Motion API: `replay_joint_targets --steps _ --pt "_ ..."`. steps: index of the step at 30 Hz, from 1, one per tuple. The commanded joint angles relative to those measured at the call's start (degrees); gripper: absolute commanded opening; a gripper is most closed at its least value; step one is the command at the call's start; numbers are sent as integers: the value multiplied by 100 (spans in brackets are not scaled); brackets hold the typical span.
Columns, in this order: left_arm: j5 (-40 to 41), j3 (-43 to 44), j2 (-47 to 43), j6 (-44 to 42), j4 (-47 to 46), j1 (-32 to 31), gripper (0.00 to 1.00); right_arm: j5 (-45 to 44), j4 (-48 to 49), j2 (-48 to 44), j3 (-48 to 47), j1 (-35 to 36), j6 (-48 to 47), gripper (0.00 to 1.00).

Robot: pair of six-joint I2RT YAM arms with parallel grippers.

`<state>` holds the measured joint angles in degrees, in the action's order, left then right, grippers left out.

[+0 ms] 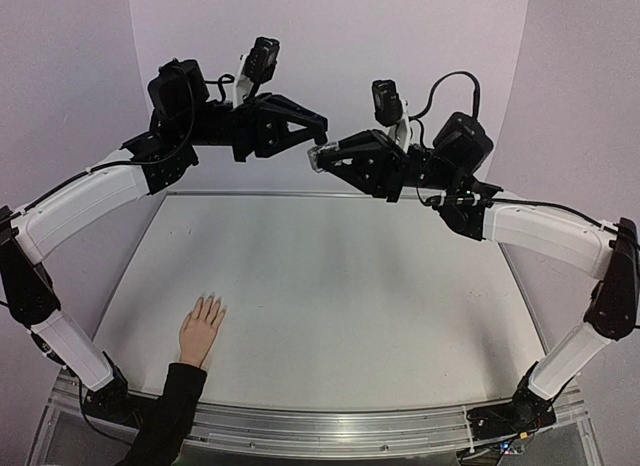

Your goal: Paint the nails

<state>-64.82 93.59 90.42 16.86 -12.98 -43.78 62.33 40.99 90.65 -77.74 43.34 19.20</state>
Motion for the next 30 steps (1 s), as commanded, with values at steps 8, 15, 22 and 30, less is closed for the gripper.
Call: replay_joint_targets --steps 8,15,22,30 --pt "999 -171 -342 110 1480 78 53 -1387 674 -334 426 -298 -654 0" --pt "3976 -533 -1072 634 1895 133 77 -4010 -839 -509 738 -266 -2102 0" --pt "4868 115 -542 1602 2258 121 78 -5907 -1420 -292 412 142 -2860 0" --pt "4918 909 239 1679 2486 -16 71 -6600 -1737 -2 -59 619 -3270 0"
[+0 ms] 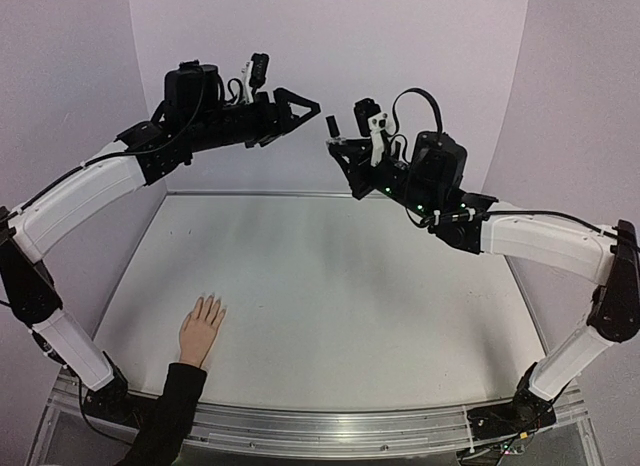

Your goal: Paint the nails

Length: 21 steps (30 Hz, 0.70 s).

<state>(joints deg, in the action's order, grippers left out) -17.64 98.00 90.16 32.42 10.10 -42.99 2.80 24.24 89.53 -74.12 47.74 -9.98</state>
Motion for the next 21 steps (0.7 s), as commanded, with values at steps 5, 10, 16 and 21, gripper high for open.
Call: replay_joint_targets --steps 5,10,16,21 --pt "115 443 335 105 15 -139 62 -640 -174 227 -609 286 -406 0" --pt "-48 316 321 166 -216 -164 56 -648 -285 329 -752 325 -446 0" --pt "-94 275 338 195 -290 -174 50 -656 -334 378 -833 358 -494 0" --pt "-104 316 386 210 -299 -175 46 -666 -359 398 -865 384 -549 0"
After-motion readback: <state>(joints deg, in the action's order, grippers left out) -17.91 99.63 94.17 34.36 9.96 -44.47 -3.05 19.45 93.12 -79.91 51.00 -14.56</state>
